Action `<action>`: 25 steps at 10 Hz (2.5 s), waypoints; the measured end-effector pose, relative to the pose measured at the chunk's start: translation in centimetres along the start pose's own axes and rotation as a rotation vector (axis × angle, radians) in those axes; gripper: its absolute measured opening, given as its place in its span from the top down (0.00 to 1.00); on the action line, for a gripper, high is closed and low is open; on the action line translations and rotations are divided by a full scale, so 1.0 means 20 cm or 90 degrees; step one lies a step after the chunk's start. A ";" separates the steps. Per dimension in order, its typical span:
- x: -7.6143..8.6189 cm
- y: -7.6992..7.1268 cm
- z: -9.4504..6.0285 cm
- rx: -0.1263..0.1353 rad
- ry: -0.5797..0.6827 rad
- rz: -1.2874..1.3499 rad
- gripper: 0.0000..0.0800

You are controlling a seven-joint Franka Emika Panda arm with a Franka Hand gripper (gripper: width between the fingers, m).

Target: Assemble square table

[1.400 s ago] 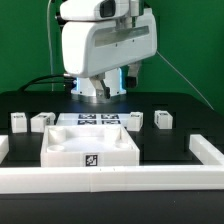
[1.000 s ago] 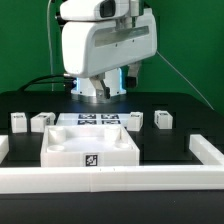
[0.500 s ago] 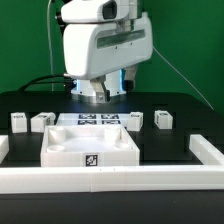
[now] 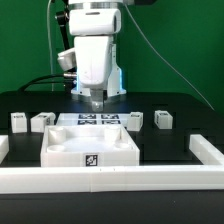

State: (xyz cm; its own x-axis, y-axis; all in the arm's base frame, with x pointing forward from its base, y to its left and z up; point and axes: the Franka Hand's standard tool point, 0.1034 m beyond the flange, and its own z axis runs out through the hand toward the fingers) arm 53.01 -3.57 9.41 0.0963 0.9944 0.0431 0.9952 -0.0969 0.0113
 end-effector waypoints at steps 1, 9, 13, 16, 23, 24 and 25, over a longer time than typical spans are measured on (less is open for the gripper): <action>-0.01 0.00 0.00 0.001 -0.005 -0.047 0.19; -0.13 -0.35 0.24 0.020 -0.001 -0.074 0.19; -0.14 -0.41 0.39 0.044 0.006 -0.064 0.19; -0.14 -0.42 0.42 0.050 0.007 -0.052 0.35; -0.15 -0.42 0.42 0.049 0.007 -0.051 0.92; -0.15 -0.42 0.42 0.049 0.007 -0.051 0.92; -0.15 -0.42 0.42 0.049 0.007 -0.051 0.92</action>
Offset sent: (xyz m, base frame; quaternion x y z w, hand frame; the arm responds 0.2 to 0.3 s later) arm -0.0378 0.0050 -0.0140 -0.0257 0.0421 -0.0615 0.9969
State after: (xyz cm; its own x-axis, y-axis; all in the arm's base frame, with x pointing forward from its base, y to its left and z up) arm 44.56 -5.35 0.73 0.0173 0.9983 0.0560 0.9980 -0.0138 -0.0617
